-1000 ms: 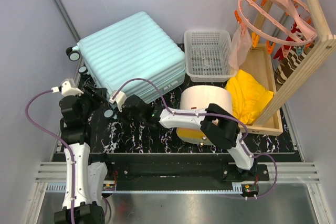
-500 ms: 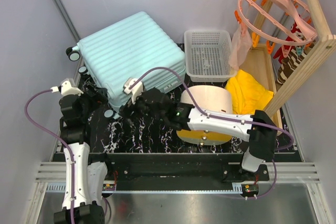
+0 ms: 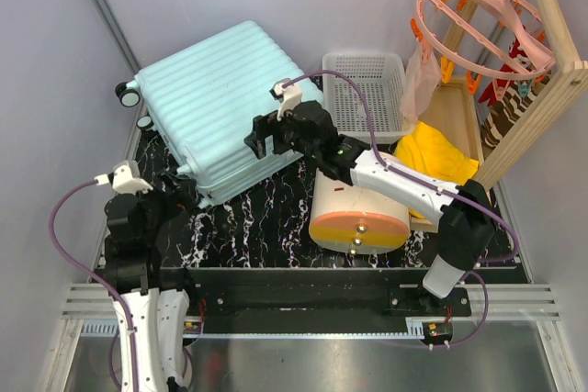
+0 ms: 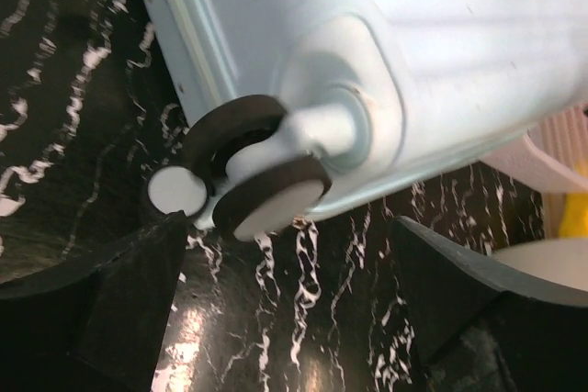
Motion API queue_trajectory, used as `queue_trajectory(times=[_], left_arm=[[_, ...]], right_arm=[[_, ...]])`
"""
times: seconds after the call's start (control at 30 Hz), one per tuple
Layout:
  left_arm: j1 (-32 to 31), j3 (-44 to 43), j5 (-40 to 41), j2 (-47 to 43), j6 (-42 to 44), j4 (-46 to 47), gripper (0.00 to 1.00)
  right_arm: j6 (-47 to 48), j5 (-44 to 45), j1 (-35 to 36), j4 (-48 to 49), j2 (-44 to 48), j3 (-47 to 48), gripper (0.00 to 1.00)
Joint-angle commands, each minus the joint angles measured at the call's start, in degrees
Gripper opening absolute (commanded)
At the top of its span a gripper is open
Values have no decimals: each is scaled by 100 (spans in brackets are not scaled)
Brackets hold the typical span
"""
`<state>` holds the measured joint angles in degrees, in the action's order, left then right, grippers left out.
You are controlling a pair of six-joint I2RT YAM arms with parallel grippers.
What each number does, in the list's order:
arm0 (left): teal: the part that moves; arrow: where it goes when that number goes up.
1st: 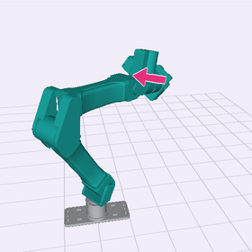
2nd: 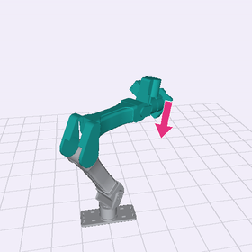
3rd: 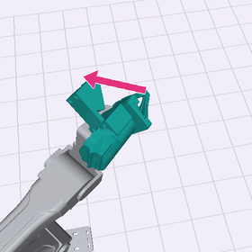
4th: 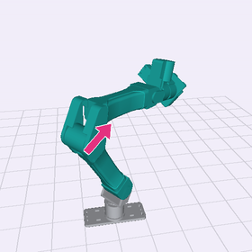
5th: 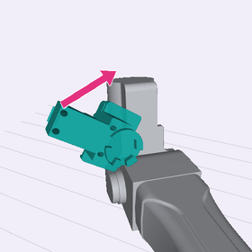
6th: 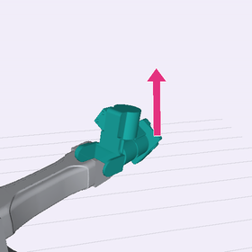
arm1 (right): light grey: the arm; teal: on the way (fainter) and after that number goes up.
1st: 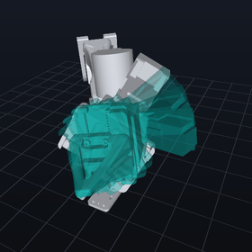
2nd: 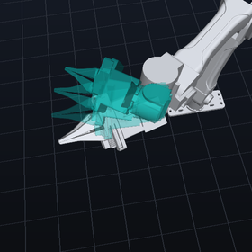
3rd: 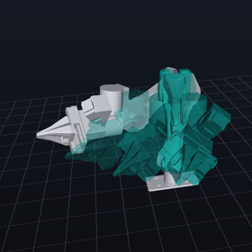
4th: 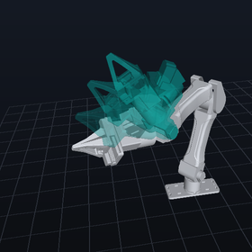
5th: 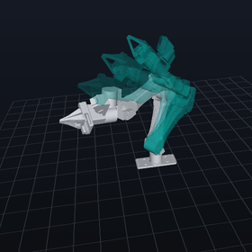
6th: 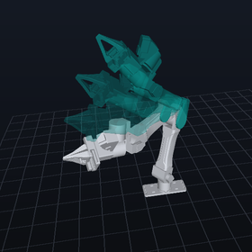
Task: Open, take out, and arrange the luggage
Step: Unzip the luggage at the center of the board, then adjust the luggage at the center of the board.
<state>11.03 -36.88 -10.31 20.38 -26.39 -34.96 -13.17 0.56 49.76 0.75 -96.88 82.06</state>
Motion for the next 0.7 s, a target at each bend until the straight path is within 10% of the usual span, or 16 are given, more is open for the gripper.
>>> queue_trajectory(times=[0.0,0.67], left_arm=[[-153,-29,-762,202,20,-107,95],[-153,-750,-69,1029,1444,139,83]], right_arm=[[-608,-311,-247,188,38,152,93],[-951,-812,-607,478,-199,-208,93]])
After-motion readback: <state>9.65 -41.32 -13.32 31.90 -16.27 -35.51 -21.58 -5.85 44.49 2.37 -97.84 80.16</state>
